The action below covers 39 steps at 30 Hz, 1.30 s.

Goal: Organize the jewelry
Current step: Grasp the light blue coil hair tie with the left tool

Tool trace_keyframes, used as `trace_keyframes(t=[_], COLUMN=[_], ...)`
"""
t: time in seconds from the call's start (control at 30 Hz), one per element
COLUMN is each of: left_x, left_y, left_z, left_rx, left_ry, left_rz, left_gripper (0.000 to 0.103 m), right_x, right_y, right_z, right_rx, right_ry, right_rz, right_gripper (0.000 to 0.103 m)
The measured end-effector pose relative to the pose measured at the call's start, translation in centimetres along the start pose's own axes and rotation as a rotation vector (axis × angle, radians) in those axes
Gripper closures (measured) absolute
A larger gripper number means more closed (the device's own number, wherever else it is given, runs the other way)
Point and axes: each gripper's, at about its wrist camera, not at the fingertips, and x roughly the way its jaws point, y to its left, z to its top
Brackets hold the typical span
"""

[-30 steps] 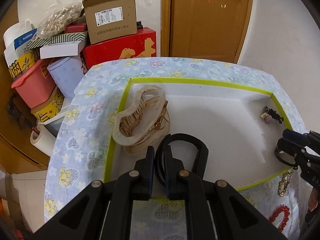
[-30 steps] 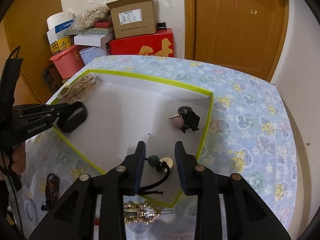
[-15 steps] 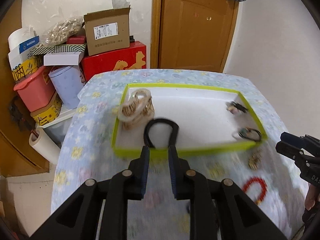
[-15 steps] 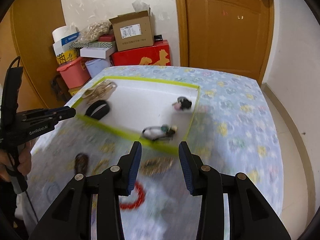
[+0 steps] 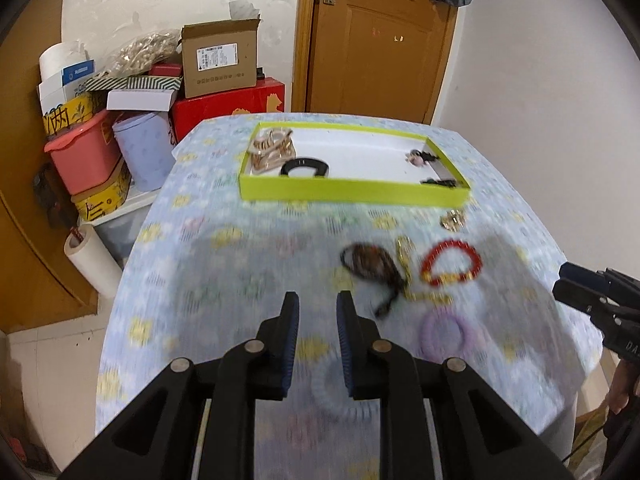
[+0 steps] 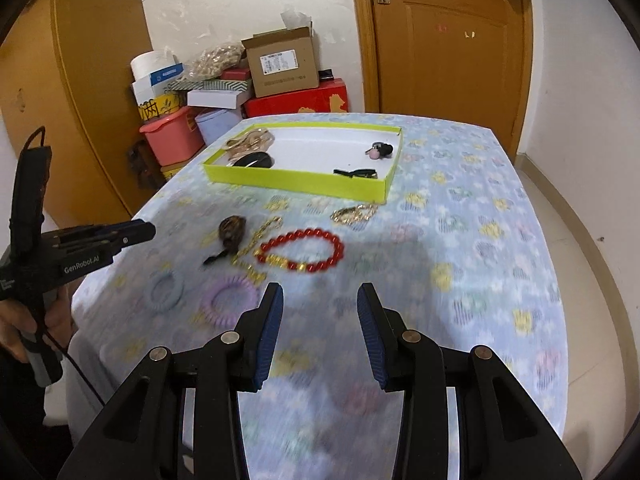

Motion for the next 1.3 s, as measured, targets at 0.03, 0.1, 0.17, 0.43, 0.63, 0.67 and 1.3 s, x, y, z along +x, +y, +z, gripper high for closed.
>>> trace_keyframes(t=[0.03,0.1,0.17,0.43,0.63,0.67,1.3], left_x=[-0.4,-0.7,-1.0,-1.2,0.1,0.5,2.8], left_y=[0.0,-0.2,-0.3,-0.9,-0.9,-0.9,-1.4], left_z=[-0.5,-1.2,-1.8,-3.1,-3.6,-3.6,-3.9], left_rx=[0.000,0.002,0.003,0.001,0.003,0.004,0.061], left_ry=[0.002,0.006,0.013,0.025,0.054,0.061,0.038], left_rz=[-0.002,-0.002,-0.002,-0.006,0.017,0.024,0.084], left_gripper=[0.083,0.083,0.083,0.082,0.074,0.074,0.089], right_x=[-0.4,-0.8,-1.0,-1.1,-0.4,-0.2,5.3], right_y=[0.2,0.4,0.6,0.4,0.2,0.2,-0.3], right_z=[-0.3,-0.8,-1.2,-2.0,-2.3,-2.3,0.9], right_rx=[0.001,0.000,0.008,0.034,0.043,0.043,-0.010], right_ry=[-0.006,-0.008,-0.002,0.010,0.029,0.034,0.070], right_rz=[0.004,0.012,0.022,0.044,0.048,0.048,0.016], right_gripper=[0.063,0.063,0.063,0.063,0.063,0.063,0.063])
